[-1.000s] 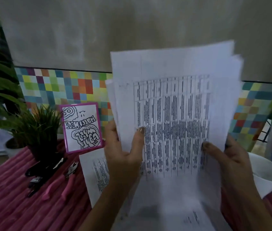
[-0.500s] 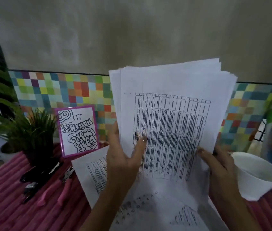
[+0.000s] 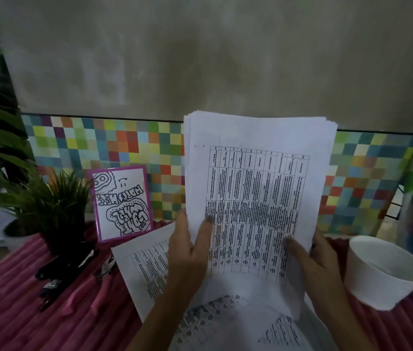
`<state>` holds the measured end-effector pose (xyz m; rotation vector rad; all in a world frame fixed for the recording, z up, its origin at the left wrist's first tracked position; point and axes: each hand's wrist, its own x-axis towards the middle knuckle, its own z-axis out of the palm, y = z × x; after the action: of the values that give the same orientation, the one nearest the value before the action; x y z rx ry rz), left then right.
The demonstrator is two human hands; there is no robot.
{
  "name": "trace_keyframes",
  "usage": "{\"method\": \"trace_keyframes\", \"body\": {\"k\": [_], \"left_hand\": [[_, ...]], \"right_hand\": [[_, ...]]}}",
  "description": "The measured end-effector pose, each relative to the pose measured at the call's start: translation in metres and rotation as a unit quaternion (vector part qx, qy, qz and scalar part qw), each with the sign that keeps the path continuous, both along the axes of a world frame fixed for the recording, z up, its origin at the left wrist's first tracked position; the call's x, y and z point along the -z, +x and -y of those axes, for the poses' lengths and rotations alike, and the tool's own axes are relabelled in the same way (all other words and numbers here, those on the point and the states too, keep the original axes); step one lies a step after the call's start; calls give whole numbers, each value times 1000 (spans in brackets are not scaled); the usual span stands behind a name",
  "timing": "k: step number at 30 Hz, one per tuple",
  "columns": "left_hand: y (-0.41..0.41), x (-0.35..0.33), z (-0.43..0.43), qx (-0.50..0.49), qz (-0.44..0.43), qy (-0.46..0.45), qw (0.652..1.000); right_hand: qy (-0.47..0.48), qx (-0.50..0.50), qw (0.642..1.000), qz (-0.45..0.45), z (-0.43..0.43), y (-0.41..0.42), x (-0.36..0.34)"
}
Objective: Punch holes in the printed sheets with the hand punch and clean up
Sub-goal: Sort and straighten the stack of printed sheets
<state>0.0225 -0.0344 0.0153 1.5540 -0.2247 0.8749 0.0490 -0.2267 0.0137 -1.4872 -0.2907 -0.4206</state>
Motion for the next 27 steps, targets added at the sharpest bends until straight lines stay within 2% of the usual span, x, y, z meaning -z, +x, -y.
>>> {"method": "trace_keyframes", "body": {"k": [3, 5, 6, 7, 8, 9, 10, 11, 12, 14, 18, 20, 23, 25, 27], "left_hand": [[2, 2, -10, -19, -32, 74, 997], [4, 8, -26, -83, -149, 136, 976], [5, 14, -38, -142, -245, 182, 941], [6, 22, -51, -204, -363, 253, 873], [6, 29, -60, -232, -480, 317, 784], [5, 35, -66, -235, -559, 362, 708], [5, 40, -68, -216, -600, 382, 669], [5, 44, -66, -195, -612, 391, 659], [4, 44, -62, -183, -606, 395, 665], [10, 47, -58, -171, -567, 418, 689], [20, 49, -62, -204, -497, 370, 758], [24, 44, -66, -247, -447, 300, 806], [31, 47, -78, -198, -405, 88, 888], [32, 51, -82, -161, -396, 17, 904], [31, 53, -79, -150, -420, 16, 895]], "right_hand": [[-36, 76, 996, 12, 4, 4, 0], [-22, 155, 988, 14, 18, 8, -1], [-15, 193, 981, 12, 27, 12, -1], [-3, 219, 976, 8, 37, 15, -1], [10, 236, 972, -5, 45, 19, -2], [34, 241, 970, -27, 52, 22, -2], [68, 224, 970, -58, 57, 25, -2], [99, 192, 972, -97, 61, 27, -1], [118, 152, 972, -136, 62, 28, -2], [98, 77, 969, -215, 60, 32, 3], [-30, 0, 951, -309, 33, 31, 21], [-111, -14, 945, -307, 15, 28, 34], [-205, 2, 945, -253, -8, 20, 49], [-246, 22, 946, -208, -16, 13, 47], [-284, 22, 941, -180, -17, 12, 47]]}}
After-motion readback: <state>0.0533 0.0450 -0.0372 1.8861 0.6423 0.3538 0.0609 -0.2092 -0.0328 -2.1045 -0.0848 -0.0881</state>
